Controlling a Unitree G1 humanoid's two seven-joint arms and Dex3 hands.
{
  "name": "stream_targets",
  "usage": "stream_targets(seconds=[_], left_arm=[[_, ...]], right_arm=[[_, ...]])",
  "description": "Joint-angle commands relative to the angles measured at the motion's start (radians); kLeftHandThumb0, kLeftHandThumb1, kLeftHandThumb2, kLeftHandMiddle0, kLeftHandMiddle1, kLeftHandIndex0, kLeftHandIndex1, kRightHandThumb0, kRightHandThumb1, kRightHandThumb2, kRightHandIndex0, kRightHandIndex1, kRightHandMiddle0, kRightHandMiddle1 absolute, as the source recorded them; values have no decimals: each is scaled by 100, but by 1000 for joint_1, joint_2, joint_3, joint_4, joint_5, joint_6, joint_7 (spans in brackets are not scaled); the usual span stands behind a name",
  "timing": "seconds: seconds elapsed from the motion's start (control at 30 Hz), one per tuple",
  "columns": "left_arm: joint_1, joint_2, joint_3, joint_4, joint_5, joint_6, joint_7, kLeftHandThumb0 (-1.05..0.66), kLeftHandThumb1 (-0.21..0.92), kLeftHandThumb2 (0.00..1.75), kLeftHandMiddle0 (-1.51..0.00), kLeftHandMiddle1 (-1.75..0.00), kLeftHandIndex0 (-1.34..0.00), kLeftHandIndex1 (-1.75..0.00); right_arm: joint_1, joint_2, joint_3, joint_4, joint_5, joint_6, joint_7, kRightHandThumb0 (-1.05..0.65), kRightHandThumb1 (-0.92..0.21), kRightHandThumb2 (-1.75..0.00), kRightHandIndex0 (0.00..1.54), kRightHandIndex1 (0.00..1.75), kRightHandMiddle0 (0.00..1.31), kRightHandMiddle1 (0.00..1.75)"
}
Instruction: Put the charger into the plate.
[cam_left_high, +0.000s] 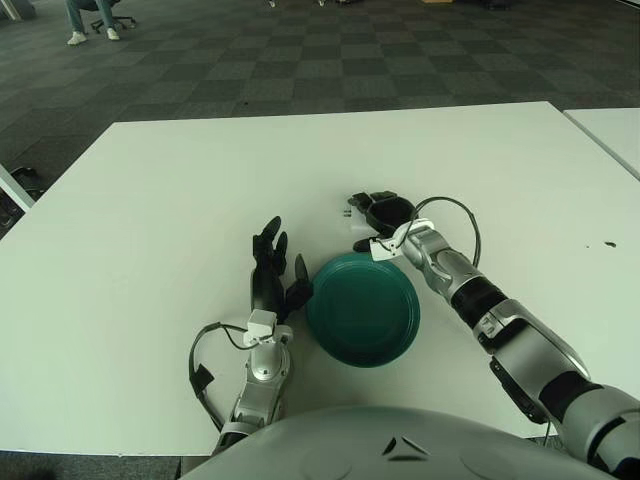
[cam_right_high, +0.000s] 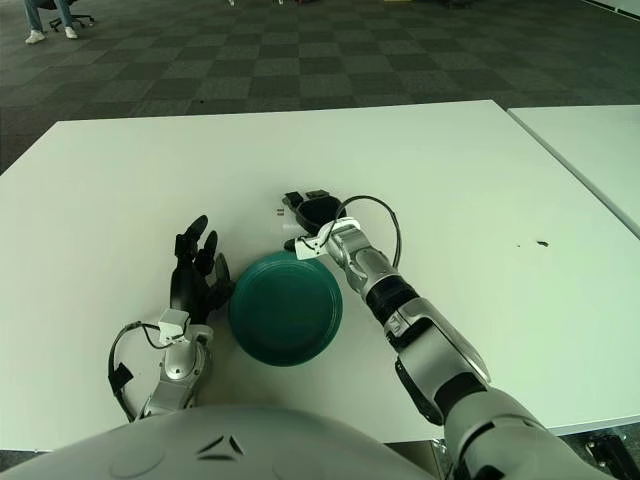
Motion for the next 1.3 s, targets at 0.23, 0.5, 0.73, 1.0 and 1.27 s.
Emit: stream_targets(seconds=[0.23,0.5,0.73,1.0,1.27], left_arm=[[67,-59,-12,148,0,13,-11,-89,92,98,-40,-2,-3,-79],[62,-63,-10,153,-20,-6,-22,-87,92,95,-44,-3,-5,-82],[55,-61,-8,160,-26,-7,-29,-87,92,95,-42,-1,-2,-81],[49,-59,-4,167,-22,-4,-26,-90,92,95,-40,0,0,-79],[40,-64,-3,177,-10,-5,-9,-91,92,95,-39,0,0,-76]], right_arm=[[-43,29,35,139,19,-11,-17,-70,-92,-60,27,0,0,46],[-71,58,62,274,26,-23,-36,-70,-92,-63,27,0,0,43],[-101,78,77,398,44,-36,-45,-70,-92,-64,31,2,0,41],[-131,88,79,489,68,-54,-37,-68,-92,-64,39,4,0,49],[-132,61,67,488,116,-98,50,-64,-92,-60,58,34,15,104]])
